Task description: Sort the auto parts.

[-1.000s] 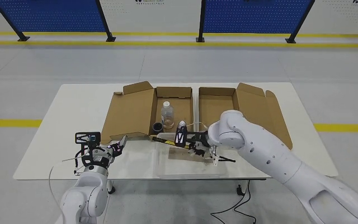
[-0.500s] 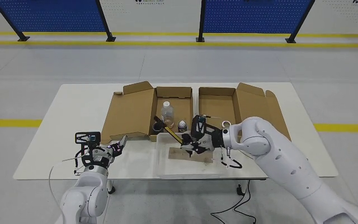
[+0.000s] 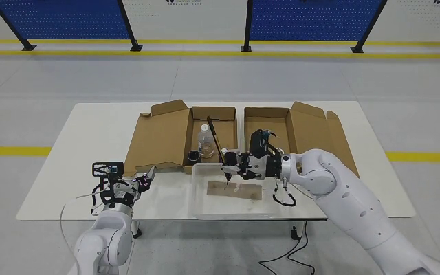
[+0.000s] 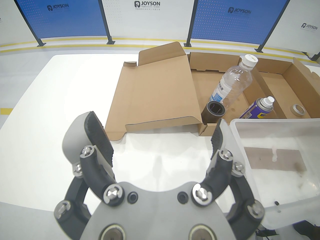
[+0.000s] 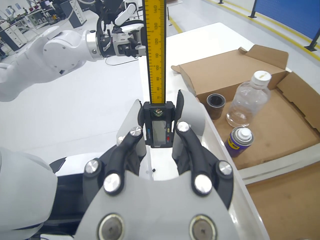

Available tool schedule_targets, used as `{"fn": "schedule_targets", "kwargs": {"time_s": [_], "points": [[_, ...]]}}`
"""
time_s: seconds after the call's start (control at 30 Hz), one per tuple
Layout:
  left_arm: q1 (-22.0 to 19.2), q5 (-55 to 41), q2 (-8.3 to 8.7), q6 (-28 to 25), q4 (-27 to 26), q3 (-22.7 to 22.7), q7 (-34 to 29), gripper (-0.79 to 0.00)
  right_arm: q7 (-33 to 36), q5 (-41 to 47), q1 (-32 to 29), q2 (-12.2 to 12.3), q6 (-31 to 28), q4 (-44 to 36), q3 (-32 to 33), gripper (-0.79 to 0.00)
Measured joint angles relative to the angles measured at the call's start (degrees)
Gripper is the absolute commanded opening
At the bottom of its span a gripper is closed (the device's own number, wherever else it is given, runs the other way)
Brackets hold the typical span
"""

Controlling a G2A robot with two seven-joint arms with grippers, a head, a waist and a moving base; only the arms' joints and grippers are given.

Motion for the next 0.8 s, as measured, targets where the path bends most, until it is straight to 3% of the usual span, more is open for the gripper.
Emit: {"fn": "schedule_targets", "kwargs": {"time_s": [0.27, 0.43, 0.8], "points": [[0.0, 0.0, 0.0, 0.0, 0.0, 0.0, 0.0, 0.0, -3.4, -1.4, -2.2, 0.1, 16.7, -2.7, 5.2, -0.785], [0.0, 0.0, 0.0, 0.0, 0.0, 0.0, 0.0, 0.0, -1.1, -1.0, -2.2, -0.1, 25.5, -2.2, 7.0, -0.785], [0.0, 0.0, 0.0, 0.0, 0.0, 0.0, 0.0, 0.0, -0.8, 1.3, 0.0, -1.2, 33.0, 6.1, 8.5, -0.785]]}}
